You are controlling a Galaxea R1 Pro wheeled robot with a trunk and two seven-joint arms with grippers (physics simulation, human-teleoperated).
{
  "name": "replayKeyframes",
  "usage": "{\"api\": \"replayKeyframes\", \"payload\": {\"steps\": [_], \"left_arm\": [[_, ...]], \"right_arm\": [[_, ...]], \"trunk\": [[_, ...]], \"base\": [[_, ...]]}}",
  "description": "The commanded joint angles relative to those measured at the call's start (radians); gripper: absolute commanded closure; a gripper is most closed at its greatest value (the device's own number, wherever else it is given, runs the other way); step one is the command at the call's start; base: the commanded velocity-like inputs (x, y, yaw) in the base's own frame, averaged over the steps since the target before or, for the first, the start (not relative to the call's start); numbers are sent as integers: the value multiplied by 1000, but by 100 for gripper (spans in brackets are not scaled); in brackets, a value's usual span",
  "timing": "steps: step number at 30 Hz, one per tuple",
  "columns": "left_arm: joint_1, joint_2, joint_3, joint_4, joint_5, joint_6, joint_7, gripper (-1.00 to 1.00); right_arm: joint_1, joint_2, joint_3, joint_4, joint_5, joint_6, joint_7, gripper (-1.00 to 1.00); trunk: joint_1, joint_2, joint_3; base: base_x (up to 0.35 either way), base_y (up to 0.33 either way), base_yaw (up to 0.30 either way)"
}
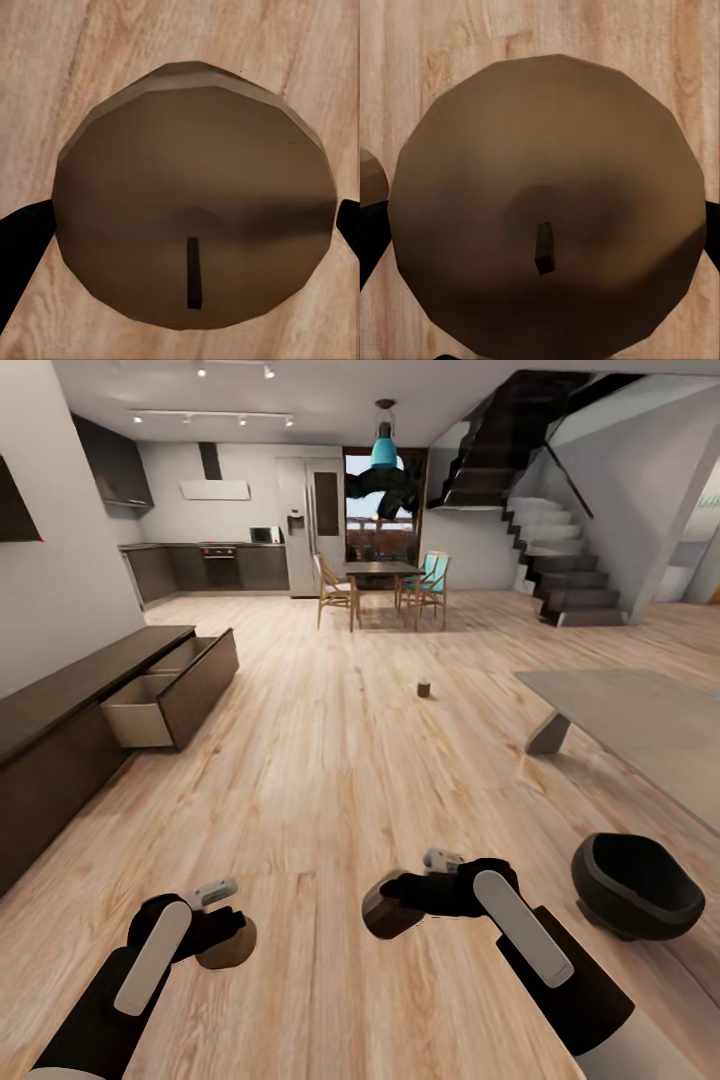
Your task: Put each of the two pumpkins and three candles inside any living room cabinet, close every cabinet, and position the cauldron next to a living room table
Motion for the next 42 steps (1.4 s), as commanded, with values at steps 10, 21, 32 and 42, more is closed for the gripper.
{"api": "replayKeyframes", "payload": {"steps": [10, 21, 32, 42], "left_arm": [[-1, 0, -2, -1, 10, 0, 11, 100], [-1, 0, -4, -1, 10, 0, 11, 100], [-1, 0, -4, -1, 10, 0, 11, 100], [-1, 0, -4, -1, 10, 0, 11, 100]], "right_arm": [[-1, -1, 2, -2, -13, -2, -10, 100], [-1, -1, 2, -3, -13, -2, -9, 100], [-1, -1, 2, -3, -13, -2, -9, 100], [-1, -1, 2, -3, -13, -2, -9, 100]], "trunk": [[0, 0, -1], [0, 0, -1], [0, 0, -1], [0, 0, -1]], "base": [[333, 0, 15], [333, 0, 0], [333, 0, 0], [333, 0, 0]]}}
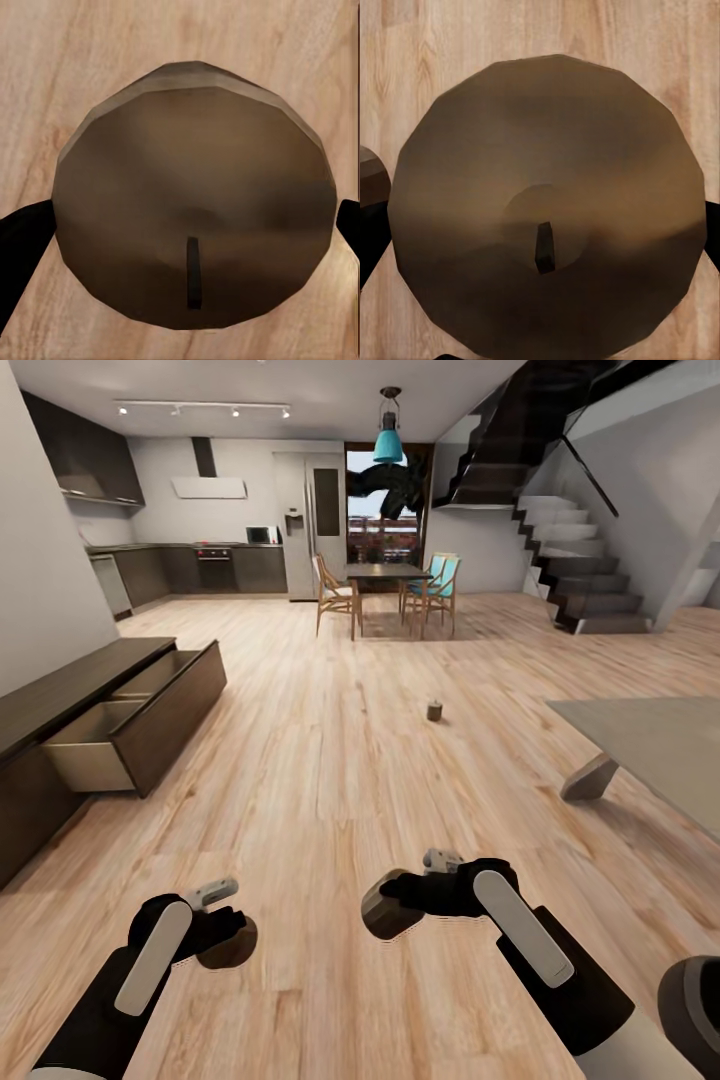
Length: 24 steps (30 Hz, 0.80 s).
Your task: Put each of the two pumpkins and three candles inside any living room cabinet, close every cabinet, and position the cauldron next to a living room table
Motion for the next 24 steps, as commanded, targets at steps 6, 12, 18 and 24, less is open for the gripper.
{"api": "replayKeyframes", "payload": {"steps": [6, 12, 18, 24], "left_arm": [[-1, 0, -2, -1, 9, 0, 11, 100], [-1, -1, -2, -1, 9, -1, 11, 100], [-1, 0, -2, -1, 9, -1, 10, 100], [-1, 0, -2, -1, 9, -1, 11, 100]], "right_arm": [[-1, -1, 2, -1, -11, -2, -10, 100], [-1, -1, 2, -2, -11, -2, -10, 100], [-1, -1, 2, 0, -11, -2, -11, 100], [-1, -1, 2, 0, -12, -2, -12, 100]], "trunk": [[0, 0, -1], [0, 0, -1], [0, 0, -1], [0, 0, -1]], "base": [[333, 0, 0], [333, 0, 0], [333, 0, 0], [333, 0, 0]]}}
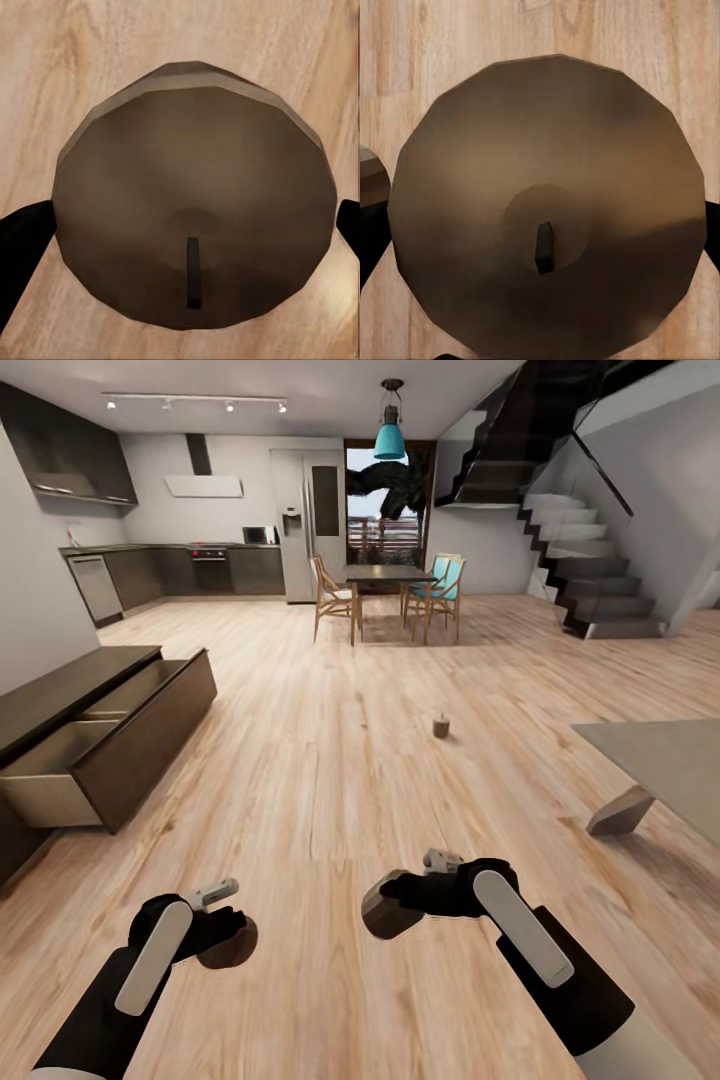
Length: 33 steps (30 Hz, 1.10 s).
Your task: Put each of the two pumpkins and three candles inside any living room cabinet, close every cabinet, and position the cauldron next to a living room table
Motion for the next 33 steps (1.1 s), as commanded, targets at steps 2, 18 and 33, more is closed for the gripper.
{"api": "replayKeyframes", "payload": {"steps": [2, 18, 33], "left_arm": [[-1, 1, -2, -1, 9, 0, 11, 100], [-1, 0, -2, -1, 9, 0, 11, 100], [-1, 0, -2, -1, 9, 0, 12, 100]], "right_arm": [[-1, -1, 3, -1, -12, -2, -11, 100], [-1, -1, 4, -2, -9, -2, -11, 100], [-1, -1, 2, -3, -12, -2, -9, 100]], "trunk": [[0, 0, -1], [0, 0, -1], [0, 0, -1]], "base": [[333, 0, 0], [333, 0, 15], [333, 0, 162]]}}
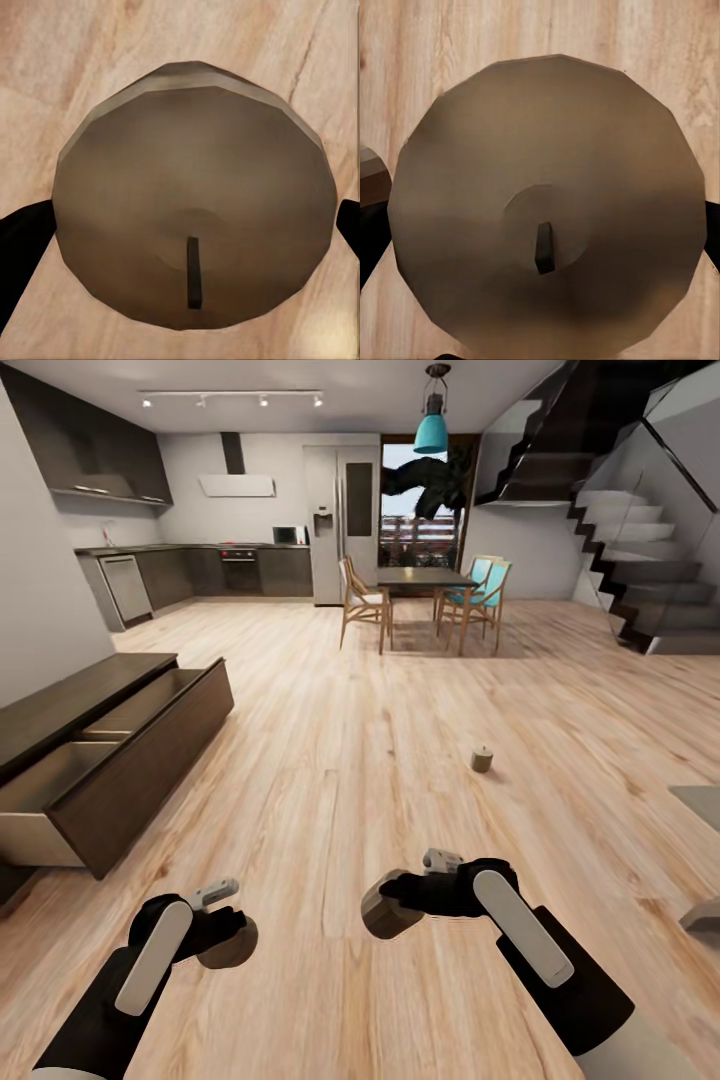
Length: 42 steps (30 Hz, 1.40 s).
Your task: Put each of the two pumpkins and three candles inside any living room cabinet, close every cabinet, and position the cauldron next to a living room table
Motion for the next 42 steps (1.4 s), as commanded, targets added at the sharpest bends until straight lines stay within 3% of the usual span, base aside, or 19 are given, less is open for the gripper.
{"api": "replayKeyframes", "payload": {"steps": [1, 42], "left_arm": [[-1, 1, -2, -1, 10, 0, 11, 100], [-1, 1, -4, 0, 10, 0, 10, 100]], "right_arm": [[-1, -1, 2, -1, -11, -2, -10, 100], [-1, -1, 3, 0, -11, -3, -12, 100]], "trunk": [[0, 0, -1], [0, 0, -1]], "base": [[333, 0, 15], [333, 0, 1]]}}
